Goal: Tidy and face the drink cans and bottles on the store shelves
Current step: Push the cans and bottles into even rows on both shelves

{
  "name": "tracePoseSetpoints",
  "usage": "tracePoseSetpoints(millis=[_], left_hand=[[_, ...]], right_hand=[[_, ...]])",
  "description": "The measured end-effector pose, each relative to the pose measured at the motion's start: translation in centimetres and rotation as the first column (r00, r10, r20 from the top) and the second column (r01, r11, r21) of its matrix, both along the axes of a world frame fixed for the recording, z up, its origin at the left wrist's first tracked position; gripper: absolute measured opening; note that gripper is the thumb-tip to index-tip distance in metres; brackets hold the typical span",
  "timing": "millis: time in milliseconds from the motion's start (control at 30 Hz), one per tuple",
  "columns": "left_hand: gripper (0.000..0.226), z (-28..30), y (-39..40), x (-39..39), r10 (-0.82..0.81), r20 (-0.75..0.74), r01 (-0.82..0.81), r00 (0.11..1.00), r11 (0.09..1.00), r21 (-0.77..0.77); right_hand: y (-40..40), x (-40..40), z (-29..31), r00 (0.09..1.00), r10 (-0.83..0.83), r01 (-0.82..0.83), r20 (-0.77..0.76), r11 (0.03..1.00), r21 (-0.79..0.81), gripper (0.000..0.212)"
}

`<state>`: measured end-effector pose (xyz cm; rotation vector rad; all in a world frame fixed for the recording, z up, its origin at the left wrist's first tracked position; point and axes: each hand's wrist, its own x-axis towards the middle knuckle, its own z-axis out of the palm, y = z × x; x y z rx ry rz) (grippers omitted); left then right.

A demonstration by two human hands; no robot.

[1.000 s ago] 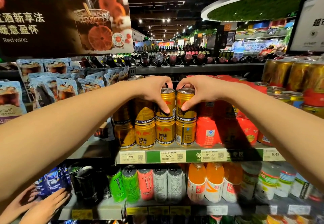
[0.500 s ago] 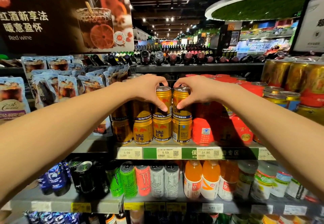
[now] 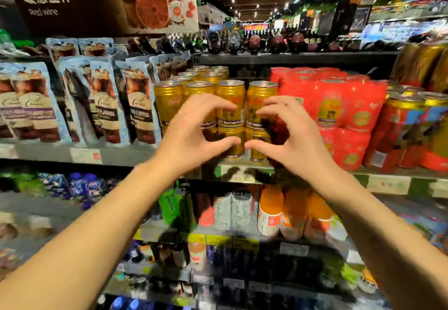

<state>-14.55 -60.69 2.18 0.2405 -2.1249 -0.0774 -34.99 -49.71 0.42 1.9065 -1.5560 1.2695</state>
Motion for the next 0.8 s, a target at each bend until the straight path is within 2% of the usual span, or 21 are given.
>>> tracePoseSetpoints(millis=[100,200,300,400,433,500,567,667,733,800], left_hand=[[0.045,-5.2,2.2,2.8,0.051,-0.095,-0.030,0.994,0.977,0.210],[0.038,-11.3,3.2,5.1,0.139,-0.133,-0.069,0.981,0.901,0.428],[0.037,-17.1,3.4,5.9,0.257,-0.131,-0.109,0.958,0.744,0.659],[0.035,-21.3,2.3,5.3,0.378,-0.136,-0.080,0.916,0.503,0.861],[0.034,-22.5,1.6,4.9,0.409,-0.132,-0.069,0.903,0.440,0.895],[0.036,-24.3,0.2,3.9,0.455,-0.125,-0.067,0.882,0.382,0.922],[0.040,-25.8,-1.0,3.1,0.527,-0.119,-0.104,0.842,0.373,0.922],[0.056,-26.8,-2.4,2.9,0.641,-0.130,-0.146,0.756,0.359,0.922],[0.069,-27.5,-3.8,3.1,0.666,-0.105,-0.186,0.739,0.352,0.917],[0.079,-28.1,-4.9,3.4,0.652,-0.055,-0.253,0.756,0.368,0.895]], right_hand=[[1.6,1.8,-5.3,0.991,0.017,-0.009,0.129,0.998,-0.066,0.037],[2.0,3.6,-11.0,0.973,0.025,-0.004,0.228,0.996,-0.089,0.027],[1.5,5.3,-16.1,0.892,-0.054,0.023,0.448,0.997,0.073,0.020],[0.5,5.9,-20.5,0.769,-0.201,0.079,0.607,0.972,0.222,0.025],[0.2,6.0,-21.5,0.741,-0.247,0.098,0.624,0.960,0.264,0.029],[-0.2,6.5,-22.4,0.684,-0.327,0.109,0.652,0.930,0.352,0.035],[-0.8,7.0,-23.3,0.637,-0.383,0.099,0.669,0.901,0.421,0.035],[-2.2,7.4,-24.7,0.638,-0.492,0.152,0.592,0.835,0.530,0.029],[-3.3,7.3,-25.5,0.623,-0.561,0.191,0.546,0.785,0.589,0.019],[-4.2,7.4,-26.3,0.620,-0.577,0.229,0.531,0.781,0.582,0.028]])
